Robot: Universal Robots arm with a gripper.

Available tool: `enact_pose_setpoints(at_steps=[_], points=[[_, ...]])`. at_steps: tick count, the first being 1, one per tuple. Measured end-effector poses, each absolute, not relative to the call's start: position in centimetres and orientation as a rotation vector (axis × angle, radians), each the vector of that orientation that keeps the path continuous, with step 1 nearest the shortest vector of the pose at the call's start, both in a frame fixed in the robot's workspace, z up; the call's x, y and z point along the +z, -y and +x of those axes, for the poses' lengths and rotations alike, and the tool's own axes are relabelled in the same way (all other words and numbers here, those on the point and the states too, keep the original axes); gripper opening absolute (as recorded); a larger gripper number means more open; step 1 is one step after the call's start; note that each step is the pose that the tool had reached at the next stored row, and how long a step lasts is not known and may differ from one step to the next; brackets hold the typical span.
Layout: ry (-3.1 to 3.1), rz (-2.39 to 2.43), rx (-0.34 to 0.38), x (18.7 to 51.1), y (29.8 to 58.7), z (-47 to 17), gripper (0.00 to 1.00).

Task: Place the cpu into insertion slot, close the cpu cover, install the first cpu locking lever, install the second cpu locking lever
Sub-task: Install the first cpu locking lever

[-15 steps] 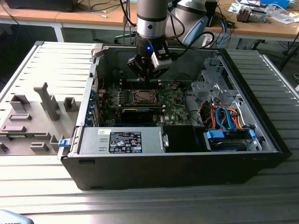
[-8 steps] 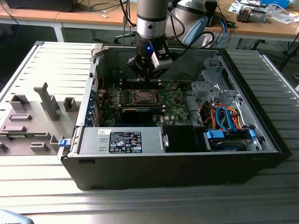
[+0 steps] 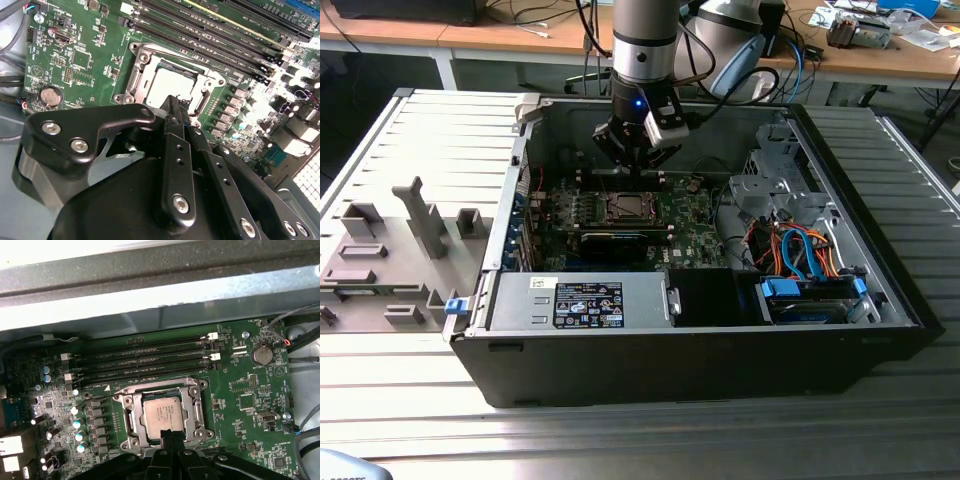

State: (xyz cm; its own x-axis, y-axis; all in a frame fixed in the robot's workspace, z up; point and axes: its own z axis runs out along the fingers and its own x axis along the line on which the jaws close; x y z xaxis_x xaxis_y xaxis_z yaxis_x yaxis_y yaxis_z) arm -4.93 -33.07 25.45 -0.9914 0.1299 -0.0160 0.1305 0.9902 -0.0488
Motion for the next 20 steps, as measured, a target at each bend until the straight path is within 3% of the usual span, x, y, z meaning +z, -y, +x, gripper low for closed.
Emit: enact_pose_setpoints(at_steps=[20], points=[[-3.123,0.147,-0.078,25.45,33.07,-4.93,0.11]])
